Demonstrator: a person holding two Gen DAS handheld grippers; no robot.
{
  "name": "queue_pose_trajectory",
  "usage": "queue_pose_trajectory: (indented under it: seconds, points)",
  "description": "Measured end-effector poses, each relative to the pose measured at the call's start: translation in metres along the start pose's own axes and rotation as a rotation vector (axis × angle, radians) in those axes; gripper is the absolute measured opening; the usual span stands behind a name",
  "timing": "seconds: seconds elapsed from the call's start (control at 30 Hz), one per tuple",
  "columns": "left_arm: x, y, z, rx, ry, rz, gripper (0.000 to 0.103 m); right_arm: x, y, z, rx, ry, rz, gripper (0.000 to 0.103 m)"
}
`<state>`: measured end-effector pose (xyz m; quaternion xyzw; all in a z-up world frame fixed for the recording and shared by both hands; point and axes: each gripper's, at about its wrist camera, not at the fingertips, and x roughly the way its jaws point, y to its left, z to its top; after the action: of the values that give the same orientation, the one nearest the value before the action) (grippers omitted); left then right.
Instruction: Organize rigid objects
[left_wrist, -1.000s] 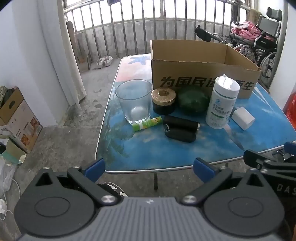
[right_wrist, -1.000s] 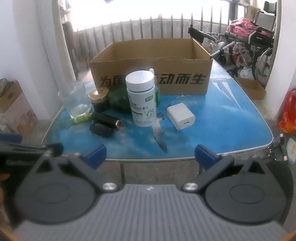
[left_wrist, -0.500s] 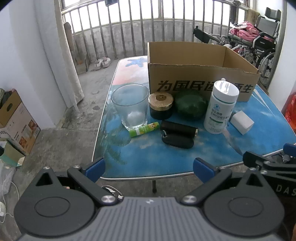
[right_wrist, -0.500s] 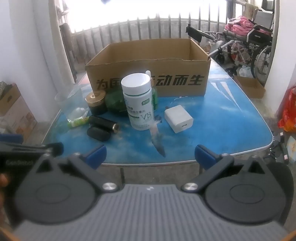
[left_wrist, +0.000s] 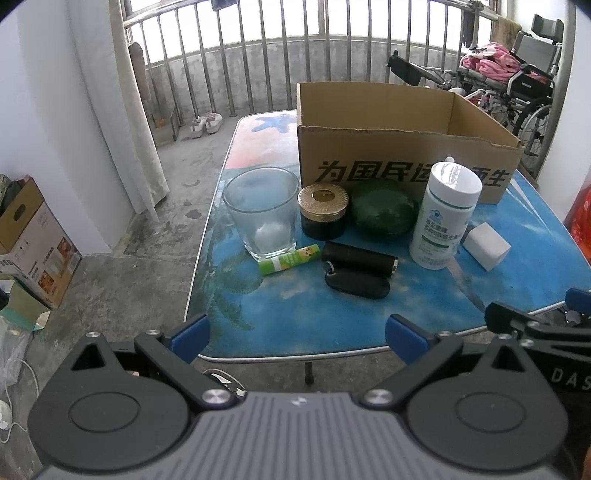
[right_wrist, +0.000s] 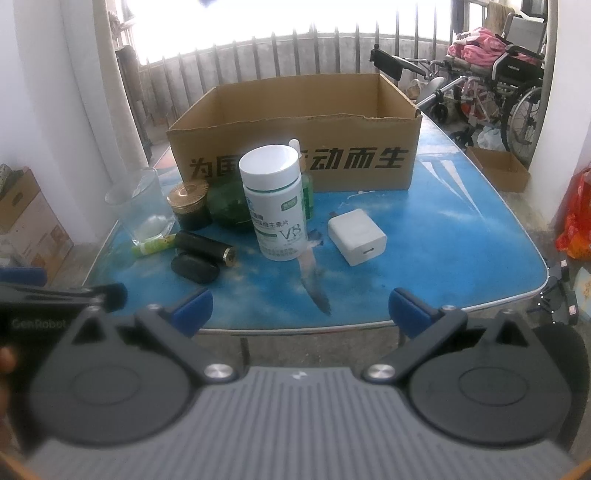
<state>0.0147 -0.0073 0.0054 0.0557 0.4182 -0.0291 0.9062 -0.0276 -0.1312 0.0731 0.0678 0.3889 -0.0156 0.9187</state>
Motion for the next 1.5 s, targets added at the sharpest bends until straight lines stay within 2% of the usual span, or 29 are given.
queue_pose_trajectory:
  seconds: [1.5]
  points:
    - [-0.0028, 0.0045, 0.0033, -0.002, -0.007, 0.003, 0.1, -0.0023, 0.004, 0.0045, -0.006, -0.008, -0.005, 0.102]
